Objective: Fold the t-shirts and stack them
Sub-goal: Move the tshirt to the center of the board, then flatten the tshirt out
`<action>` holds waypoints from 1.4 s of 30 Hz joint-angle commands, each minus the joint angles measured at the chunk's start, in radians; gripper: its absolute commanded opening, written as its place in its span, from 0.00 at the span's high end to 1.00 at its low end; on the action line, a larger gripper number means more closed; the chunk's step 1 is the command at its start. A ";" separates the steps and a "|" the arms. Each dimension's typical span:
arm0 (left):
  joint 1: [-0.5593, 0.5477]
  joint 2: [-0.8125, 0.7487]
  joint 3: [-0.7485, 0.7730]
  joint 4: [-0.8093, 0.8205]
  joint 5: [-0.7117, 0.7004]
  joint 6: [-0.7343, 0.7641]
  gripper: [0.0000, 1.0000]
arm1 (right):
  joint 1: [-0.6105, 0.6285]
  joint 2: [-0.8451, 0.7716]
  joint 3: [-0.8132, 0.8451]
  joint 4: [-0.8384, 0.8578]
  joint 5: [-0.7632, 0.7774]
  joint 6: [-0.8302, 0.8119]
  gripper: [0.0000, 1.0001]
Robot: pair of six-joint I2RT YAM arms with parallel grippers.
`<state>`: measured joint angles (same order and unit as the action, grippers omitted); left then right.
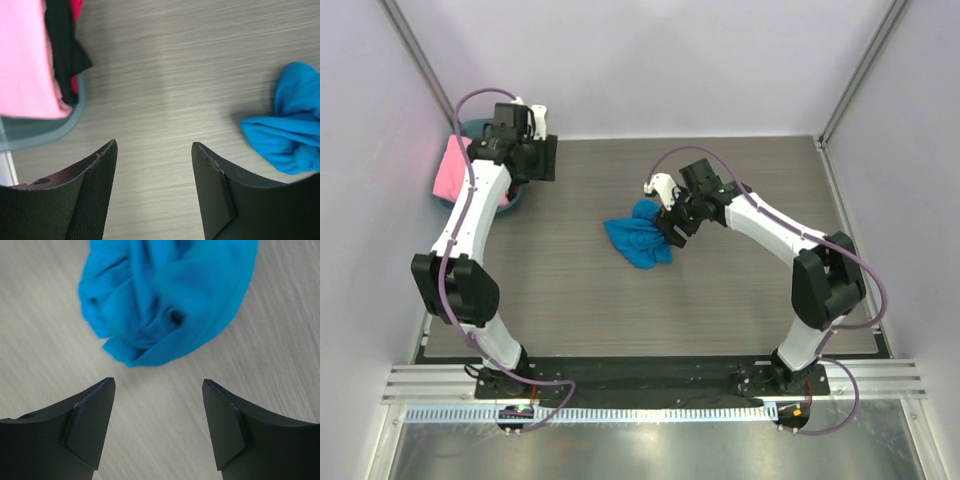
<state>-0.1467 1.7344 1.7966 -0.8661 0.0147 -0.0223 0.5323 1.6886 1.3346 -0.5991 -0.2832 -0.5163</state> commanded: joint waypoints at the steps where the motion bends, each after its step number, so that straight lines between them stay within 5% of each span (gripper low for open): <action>1: -0.022 -0.067 -0.055 0.002 0.016 -0.007 0.38 | -0.011 0.055 0.061 0.068 -0.005 0.039 0.23; 11: -0.021 -0.122 -0.134 0.018 0.014 -0.011 0.37 | -0.008 0.158 0.084 0.099 0.012 0.071 0.28; 16: -0.021 -0.113 -0.126 0.022 0.014 -0.019 0.37 | -0.008 0.216 0.113 0.110 0.030 0.107 0.41; 19: -0.021 -0.110 -0.128 0.024 0.014 -0.022 0.37 | -0.008 0.232 0.133 0.111 0.033 0.110 0.71; 20: -0.021 -0.108 -0.125 0.022 0.014 -0.022 0.37 | -0.008 0.226 0.144 0.113 0.076 0.113 0.99; 29: -0.022 -0.072 -0.102 0.021 0.062 -0.021 0.37 | 0.006 -0.096 0.529 0.042 0.259 -0.175 0.99; 37: -0.034 0.028 0.004 0.024 0.097 -0.019 0.39 | 0.059 -0.197 0.336 -0.014 0.260 -0.177 0.99; 42: -0.036 0.054 0.049 0.022 0.083 -0.013 0.38 | 0.070 -0.149 0.408 -0.002 0.237 -0.127 0.99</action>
<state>-0.1776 1.7927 1.7943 -0.8650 0.0841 -0.0338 0.5991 1.4620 1.7439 -0.5606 -0.0612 -0.6338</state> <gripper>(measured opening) 0.616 0.088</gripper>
